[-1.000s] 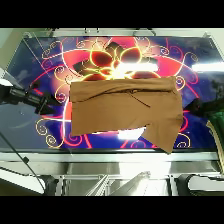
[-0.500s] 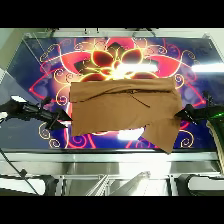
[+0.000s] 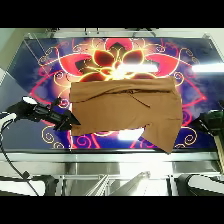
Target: Fold the shirts.
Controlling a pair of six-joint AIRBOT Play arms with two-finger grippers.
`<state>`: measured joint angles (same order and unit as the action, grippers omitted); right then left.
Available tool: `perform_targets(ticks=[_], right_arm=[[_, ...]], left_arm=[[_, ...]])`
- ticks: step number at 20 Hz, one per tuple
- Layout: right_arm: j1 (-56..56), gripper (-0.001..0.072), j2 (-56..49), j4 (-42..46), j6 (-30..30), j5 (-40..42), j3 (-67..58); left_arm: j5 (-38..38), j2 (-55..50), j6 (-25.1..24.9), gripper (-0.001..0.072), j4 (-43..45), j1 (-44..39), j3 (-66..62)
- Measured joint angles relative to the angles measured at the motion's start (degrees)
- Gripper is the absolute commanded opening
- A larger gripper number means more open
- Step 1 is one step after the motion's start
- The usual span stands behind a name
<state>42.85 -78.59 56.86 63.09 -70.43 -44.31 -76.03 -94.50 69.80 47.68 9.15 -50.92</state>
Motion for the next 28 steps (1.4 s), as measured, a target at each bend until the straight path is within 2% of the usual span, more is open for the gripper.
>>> perform_targets(ticks=[2,3,10,11,12,14,15,20,28], right_arm=[[0.5,0.0346,2.4,-1.3,0.3,-0.2,4.5],[0.7,0.0345,3.3,-2.3,0.3,-0.2,6.8],[-1.2,0.0339,6.2,-11.5,-1.9,1.7,17.6],[-2.3,0.0272,6.3,-12.4,-2.4,2.3,18.2],[-3.1,0.0168,6.3,-13.3,-3.1,3.0,18.5],[-4.3,0.005,6.6,-15.1,-4.6,4.7,18.9],[-4.7,0.0019,7.4,-16.9,-5.4,4.2,18.7],[-4.8,0.0018,16.6,-19.7,-5.6,-0.5,14.8],[-4.8,0.0018,32.9,-23.4,-2.6,-2.4,10.5]], left_arm=[[1.4,-1.0,-2.1,0.0099,-2.3,-1.0,-0.2],[2.9,-1.5,-3.0,0.0033,-3.3,-1.4,-0.5],[5.2,-3.0,-5.3,0.0027,-6.4,-1.9,-1.6],[5.3,-3.1,-5.4,0.0027,-6.6,-1.9,-1.6],[5.4,-3.1,-5.4,0.0027,-6.6,-1.9,-1.7],[5.3,-3.1,-5.7,0.0027,-6.7,-1.9,-1.7],[5.1,-3.1,-5.9,0.0027,-6.8,-1.7,-1.7],[3.4,0.0,-6.7,0.0026,-4.2,3.8,-1.7],[-8.2,3.9,-8.9,0.0026,-0.5,14.7,-1.8]])
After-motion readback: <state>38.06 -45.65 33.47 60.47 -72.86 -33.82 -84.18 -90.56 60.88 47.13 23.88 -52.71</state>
